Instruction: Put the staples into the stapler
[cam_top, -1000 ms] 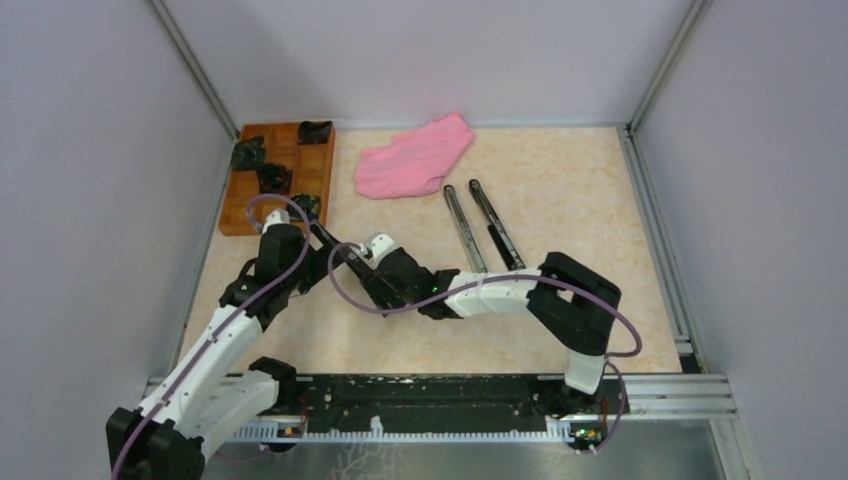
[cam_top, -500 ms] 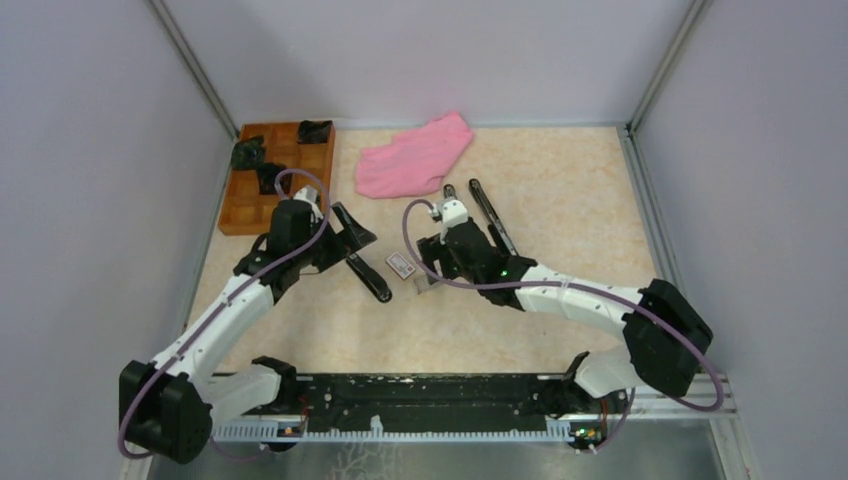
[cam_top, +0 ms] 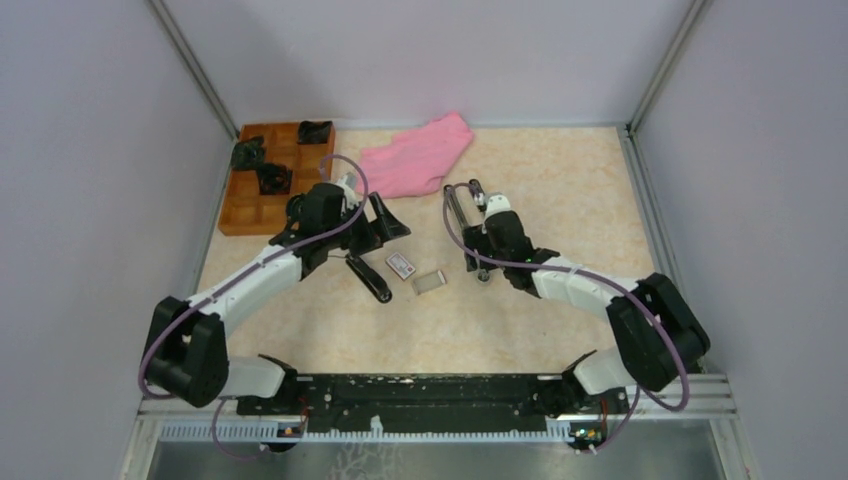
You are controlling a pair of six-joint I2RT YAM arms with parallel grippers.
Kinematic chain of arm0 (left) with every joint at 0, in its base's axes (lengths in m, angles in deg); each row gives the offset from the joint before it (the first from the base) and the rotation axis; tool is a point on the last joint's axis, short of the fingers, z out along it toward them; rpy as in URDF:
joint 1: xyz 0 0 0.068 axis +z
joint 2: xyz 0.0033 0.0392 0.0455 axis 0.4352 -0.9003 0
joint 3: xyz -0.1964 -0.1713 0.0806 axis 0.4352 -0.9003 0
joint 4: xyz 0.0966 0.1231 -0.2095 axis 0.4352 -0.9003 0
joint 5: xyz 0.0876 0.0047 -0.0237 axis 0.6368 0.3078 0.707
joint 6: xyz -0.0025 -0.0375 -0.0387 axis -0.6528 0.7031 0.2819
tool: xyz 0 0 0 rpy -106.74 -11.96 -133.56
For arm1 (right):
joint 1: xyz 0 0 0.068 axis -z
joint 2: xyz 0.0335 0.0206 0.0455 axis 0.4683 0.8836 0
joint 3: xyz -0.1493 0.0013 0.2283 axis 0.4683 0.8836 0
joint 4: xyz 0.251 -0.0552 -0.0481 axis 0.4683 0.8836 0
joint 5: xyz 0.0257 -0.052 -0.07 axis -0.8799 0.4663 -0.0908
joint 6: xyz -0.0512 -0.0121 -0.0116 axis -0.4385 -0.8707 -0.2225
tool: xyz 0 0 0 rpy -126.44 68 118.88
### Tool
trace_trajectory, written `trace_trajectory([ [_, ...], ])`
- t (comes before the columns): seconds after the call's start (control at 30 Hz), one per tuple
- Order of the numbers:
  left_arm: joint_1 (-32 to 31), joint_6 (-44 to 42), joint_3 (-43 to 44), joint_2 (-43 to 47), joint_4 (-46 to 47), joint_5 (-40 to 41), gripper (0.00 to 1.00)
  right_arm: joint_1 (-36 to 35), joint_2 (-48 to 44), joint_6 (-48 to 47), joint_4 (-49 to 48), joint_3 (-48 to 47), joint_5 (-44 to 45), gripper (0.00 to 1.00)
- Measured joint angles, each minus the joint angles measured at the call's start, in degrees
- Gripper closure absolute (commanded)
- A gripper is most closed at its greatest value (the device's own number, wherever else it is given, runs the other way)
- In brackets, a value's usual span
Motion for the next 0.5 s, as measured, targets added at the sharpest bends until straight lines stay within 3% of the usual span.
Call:
trace_trajectory([
  [0.27, -2.0, 0.0, 4.9, -11.0, 5.3, -3.8, 0.03, 1.4, 9.9, -1.1, -3.0, -0.5, -2.1, 0.53],
  [0.5, -2.7, 0.4, 8.1, -17.1, 8.4, -6.2, 0.05, 1.6, 10.4, -2.2, -5.3, -0.6, -4.5, 0.78],
])
